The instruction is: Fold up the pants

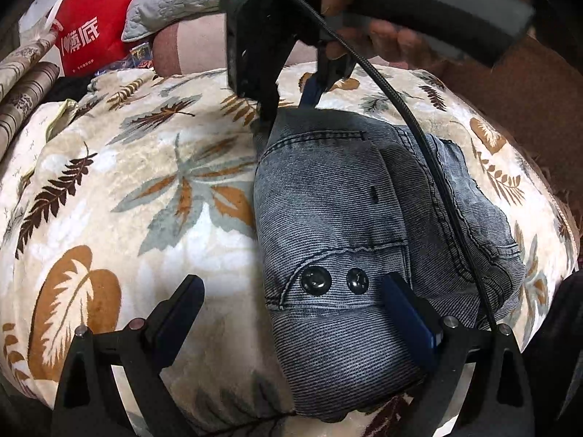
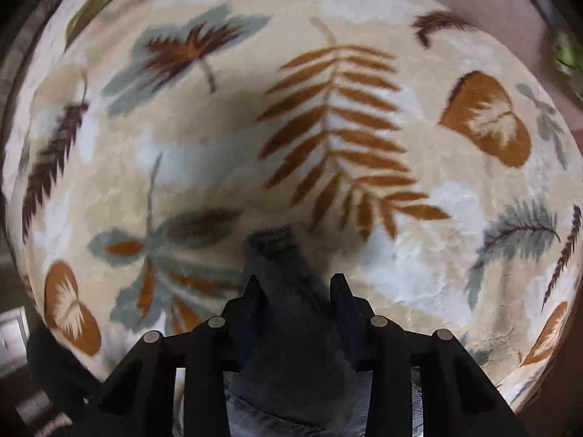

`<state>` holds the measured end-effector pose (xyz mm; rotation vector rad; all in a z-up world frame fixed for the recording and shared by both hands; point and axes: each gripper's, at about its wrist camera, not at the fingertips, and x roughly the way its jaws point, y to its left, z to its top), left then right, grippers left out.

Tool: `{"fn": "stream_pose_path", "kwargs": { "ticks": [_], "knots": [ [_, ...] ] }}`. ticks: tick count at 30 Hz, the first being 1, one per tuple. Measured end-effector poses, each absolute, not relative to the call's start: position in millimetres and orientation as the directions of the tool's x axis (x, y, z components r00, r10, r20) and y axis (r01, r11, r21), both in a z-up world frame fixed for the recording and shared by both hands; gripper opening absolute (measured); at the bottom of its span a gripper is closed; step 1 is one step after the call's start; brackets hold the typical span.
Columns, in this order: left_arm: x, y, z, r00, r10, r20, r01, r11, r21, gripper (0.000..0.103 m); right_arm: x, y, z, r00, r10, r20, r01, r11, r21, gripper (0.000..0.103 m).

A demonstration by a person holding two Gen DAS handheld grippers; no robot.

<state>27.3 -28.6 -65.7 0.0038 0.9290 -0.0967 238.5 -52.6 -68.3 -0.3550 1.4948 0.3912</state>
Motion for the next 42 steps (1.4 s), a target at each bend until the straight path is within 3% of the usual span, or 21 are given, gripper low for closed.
{"fn": "stream_pose_path", "kwargs": {
  "ticks": [4, 7, 10, 16, 21, 24, 27, 33, 35, 38, 42],
  "knots": [
    [26, -29, -65, 0.605, -0.077, -0.792, 0.085, 0.996, -0.032, 0.098, 248, -93, -39, 0.265, -0.014, -0.964, -0.285, 0.954, -0.093, 0.045],
    [24, -27, -65, 0.608, -0.089, -0.789, 0.077, 0.996, -0.053, 0.098, 230, -127, -22, 0.272, 0.153, -0.950, -0.231, 0.969, 0.090, 0.046],
    [22, -25, -65, 0.615, -0.101, -0.782, 0.066, 0.995, -0.076, 0.098, 182, -159, -14, 0.261, 0.312, -0.914, -0.258, 0.935, 0.245, 0.055],
    [18, -17, -52, 0.633, -0.149, -0.759, 0.049, 0.987, -0.152, 0.098, 135, -234, -78, 0.219, 0.334, -0.917, -0.090, 0.943, 0.321, 0.060],
    [7, -9, -25, 0.682, -0.087, -0.727, -0.015, 0.991, -0.133, 0.098, 79, -267, -42, 0.358, 0.492, -0.794, -0.109, 0.866, 0.487, 0.060],
    [12, -15, -35, 0.635, -0.021, -0.772, -0.047, 0.997, -0.067, 0.098, 35, -271, -45, 0.371, 0.550, -0.748, -0.161, 0.831, 0.532, 0.070],
    [22, -30, -56, 0.564, 0.045, -0.825, -0.026, 0.999, 0.037, 0.098, 17, -264, -88, 0.305, 0.486, -0.819, -0.170, 0.874, 0.455, 0.072],
    [17, -33, -40, 0.567, 0.089, -0.819, -0.027, 0.996, 0.090, 0.098, -7, -260, -49, 0.456, 0.443, -0.772, -0.238, 0.897, 0.374, 0.072],
    [16, -32, -44, 0.559, 0.088, -0.824, -0.034, 0.996, 0.084, 0.098, -14, -254, -53, 0.461, 0.432, -0.775, -0.269, 0.900, 0.342, 0.076],
    [19, -31, -48, 0.552, 0.078, -0.830, -0.045, 0.997, 0.063, 0.098, -10, -245, -96, 0.365, 0.305, -0.880, -0.255, 0.942, 0.221, 0.081],
    [23, -29, -50, 0.553, 0.063, -0.831, -0.034, 0.998, 0.053, 0.098, -20, -251, -73, 0.425, 0.319, -0.847, -0.242, 0.942, 0.233, 0.081]
  ]
}}
